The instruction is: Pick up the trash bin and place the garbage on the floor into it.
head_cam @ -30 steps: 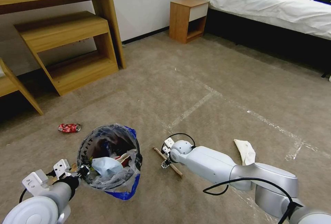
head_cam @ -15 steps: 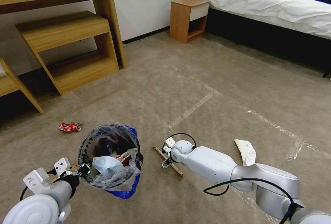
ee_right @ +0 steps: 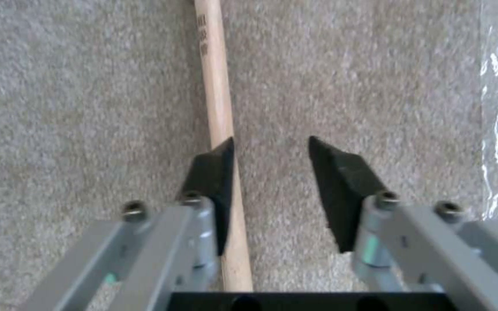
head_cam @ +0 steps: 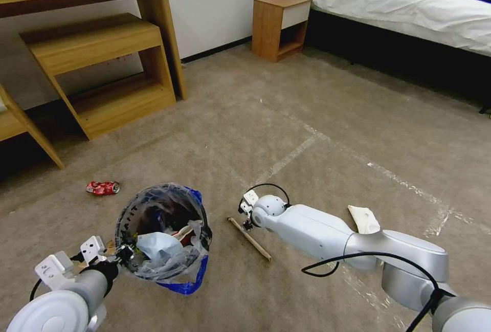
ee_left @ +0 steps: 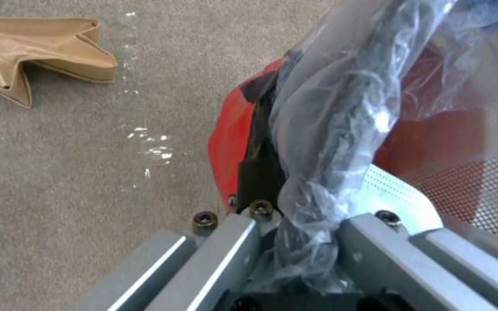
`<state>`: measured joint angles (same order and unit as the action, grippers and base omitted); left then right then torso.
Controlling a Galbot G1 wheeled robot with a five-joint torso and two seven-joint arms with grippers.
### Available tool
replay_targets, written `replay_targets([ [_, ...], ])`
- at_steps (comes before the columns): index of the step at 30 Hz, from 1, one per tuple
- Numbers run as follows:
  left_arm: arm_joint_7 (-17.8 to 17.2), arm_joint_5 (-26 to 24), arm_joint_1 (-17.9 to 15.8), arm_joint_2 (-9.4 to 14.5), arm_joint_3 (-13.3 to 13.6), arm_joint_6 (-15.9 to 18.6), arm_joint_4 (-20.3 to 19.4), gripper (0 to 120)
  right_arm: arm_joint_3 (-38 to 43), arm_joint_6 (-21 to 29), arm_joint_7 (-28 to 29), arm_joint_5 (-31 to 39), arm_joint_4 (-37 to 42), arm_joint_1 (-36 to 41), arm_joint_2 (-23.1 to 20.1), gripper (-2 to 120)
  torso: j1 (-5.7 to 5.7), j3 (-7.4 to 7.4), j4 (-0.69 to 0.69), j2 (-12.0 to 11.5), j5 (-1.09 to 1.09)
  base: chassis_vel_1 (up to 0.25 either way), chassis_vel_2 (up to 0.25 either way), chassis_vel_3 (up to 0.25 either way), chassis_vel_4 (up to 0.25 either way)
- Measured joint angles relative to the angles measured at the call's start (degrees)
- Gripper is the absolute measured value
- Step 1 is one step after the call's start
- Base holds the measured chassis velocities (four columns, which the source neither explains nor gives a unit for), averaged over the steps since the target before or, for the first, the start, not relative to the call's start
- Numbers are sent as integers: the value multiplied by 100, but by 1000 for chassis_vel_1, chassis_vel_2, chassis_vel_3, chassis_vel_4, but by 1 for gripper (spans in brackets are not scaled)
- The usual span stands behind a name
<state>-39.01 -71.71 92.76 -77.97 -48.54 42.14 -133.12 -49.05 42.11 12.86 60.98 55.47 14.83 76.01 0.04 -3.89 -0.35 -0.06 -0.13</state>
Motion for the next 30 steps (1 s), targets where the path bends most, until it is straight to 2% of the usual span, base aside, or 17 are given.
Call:
replay_targets([
  [2,0,2,2,0,-1,0,0,0,3,0,0,0,5,8,-3,30,0,0,0,0,0,0,0,0,0],
  [4,0,26,2,-4,0,0,26,0,15,1,-12,-4,45,87,-33,16,0,0,-2,1,0,0,0,0,0],
  [5,0,26,2,-4,0,0,26,0,15,1,-12,-4,45,87,-33,16,0,0,-2,1,0,0,0,0,0],
  [8,-1,51,-31,-18,35,0,73,0,47,0,-36,4,95,118,-50,3,0,0,0,1,1,0,0,0,0],
  [10,-1,54,-50,-19,47,0,92,0,51,0,-52,10,130,124,-62,0,0,1,-1,1,0,0,0,0,0],
  [20,-12,19,-72,42,27,0,95,0,64,2,-140,-41,149,129,-49,0,-1,0,0,2,0,0,0,0,0],
  [23,-13,18,-69,43,27,0,95,0,85,2,-164,-91,127,135,-33,6,-1,1,-1,2,0,0,0,0,0],
  [24,-13,18,-66,41,26,0,95,0,97,2,-191,-115,118,138,-28,13,-1,1,-1,2,0,0,0,0,0],
  [28,-14,23,-48,29,29,0,95,0,145,2,-224,-148,98,153,-8,24,-1,1,-1,2,0,0,0,0,0],
  [30,-14,32,-29,22,30,0,96,0,161,2,-226,-168,83,168,5,34,-1,1,-1,2,0,0,0,0,0],
])
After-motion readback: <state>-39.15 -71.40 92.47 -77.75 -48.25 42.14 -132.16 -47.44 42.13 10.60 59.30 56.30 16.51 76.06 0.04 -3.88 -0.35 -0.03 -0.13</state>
